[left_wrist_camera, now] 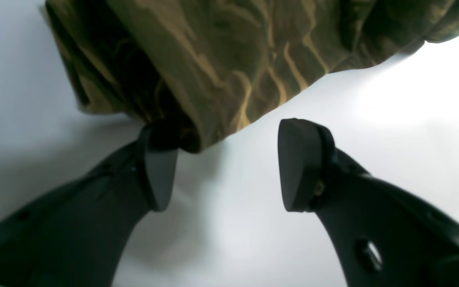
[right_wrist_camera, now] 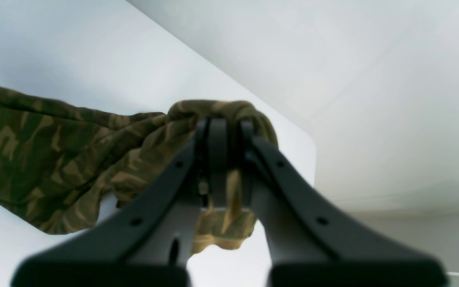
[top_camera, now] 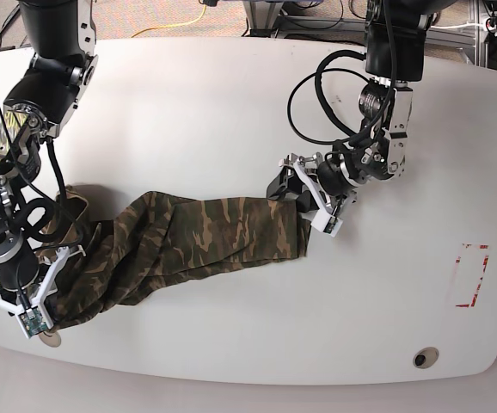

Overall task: Layout the t-shirt on the table in an organized manner, then fold the t-shirt properly
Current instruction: 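Drag the held shirt end with the left gripper toward the right gripper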

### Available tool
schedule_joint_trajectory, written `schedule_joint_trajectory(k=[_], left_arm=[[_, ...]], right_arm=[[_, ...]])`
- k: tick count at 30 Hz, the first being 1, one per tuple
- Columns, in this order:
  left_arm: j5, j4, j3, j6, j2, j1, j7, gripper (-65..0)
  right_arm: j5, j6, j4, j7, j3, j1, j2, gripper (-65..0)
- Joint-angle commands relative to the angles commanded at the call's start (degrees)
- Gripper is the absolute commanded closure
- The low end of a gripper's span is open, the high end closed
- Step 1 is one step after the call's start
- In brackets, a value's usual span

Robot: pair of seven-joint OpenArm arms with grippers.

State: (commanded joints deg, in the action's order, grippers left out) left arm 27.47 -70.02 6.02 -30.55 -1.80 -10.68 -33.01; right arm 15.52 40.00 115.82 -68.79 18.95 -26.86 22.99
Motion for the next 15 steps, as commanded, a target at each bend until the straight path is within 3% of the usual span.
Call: schedule_joint_trajectory(k=[5, 11, 15], left_arm=[[0.00, 1.41, 2.64, 0.09, 0.00, -0.26, 3.43, -33.9], [0.00, 1.41, 4.84, 0.35, 0.00, -0.35, 4.31, -14.2], [0.09, 0.53, 4.84, 3.87, 0.00, -0.35, 4.22, -1.5]], right_arm=[[0.00, 0.00, 0.09, 0.00, 0.00, 0.26, 0.00, -0.5], [-0.09, 0.00, 0.09, 0.00, 0.00, 0.35, 0.00, -0.5], [0.09, 0.00, 0.09, 0.00, 1.32, 0.44, 0.00, -0.5]])
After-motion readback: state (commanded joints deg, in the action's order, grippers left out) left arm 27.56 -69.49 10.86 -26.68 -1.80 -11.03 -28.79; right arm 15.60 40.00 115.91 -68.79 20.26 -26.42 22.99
